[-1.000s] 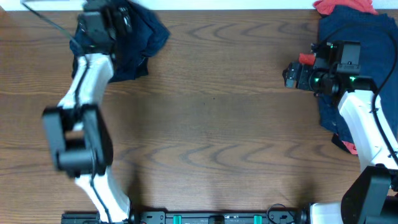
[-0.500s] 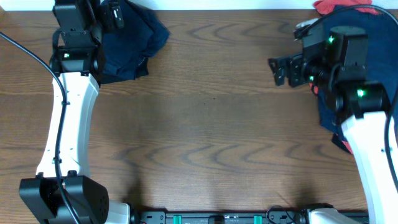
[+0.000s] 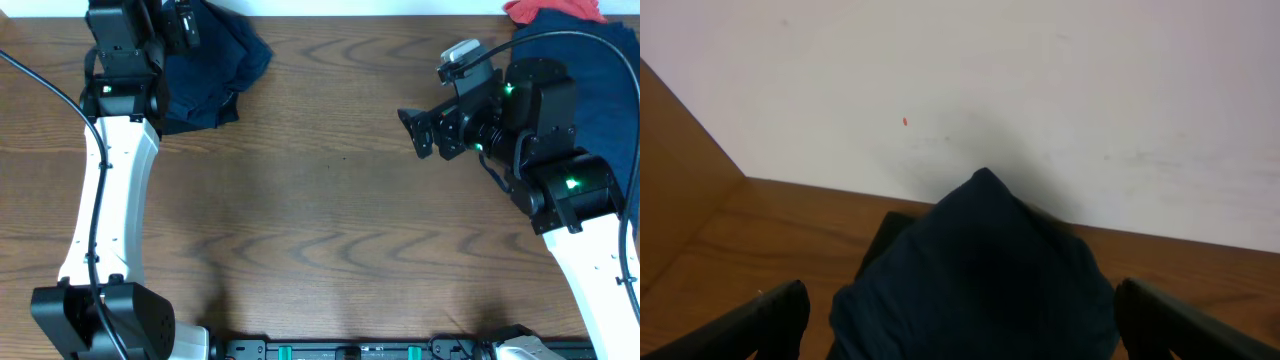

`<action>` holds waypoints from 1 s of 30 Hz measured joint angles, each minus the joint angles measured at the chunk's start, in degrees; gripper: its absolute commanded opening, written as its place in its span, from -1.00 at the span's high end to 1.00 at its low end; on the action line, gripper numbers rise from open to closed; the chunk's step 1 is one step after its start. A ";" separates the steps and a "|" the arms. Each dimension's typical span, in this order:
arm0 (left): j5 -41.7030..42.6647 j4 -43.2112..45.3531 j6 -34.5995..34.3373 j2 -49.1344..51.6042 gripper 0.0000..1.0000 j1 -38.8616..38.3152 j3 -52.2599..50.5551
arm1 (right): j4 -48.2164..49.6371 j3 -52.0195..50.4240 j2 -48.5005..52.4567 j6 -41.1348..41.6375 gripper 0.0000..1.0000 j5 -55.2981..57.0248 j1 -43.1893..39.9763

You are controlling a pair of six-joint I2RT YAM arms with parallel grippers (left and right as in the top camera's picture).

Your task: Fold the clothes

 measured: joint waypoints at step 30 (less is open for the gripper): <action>0.00 0.00 0.00 0.00 -0.96 0.00 0.00 | 31.23 -59.76 -50.93 -3.34 -0.98 1.29 -10.40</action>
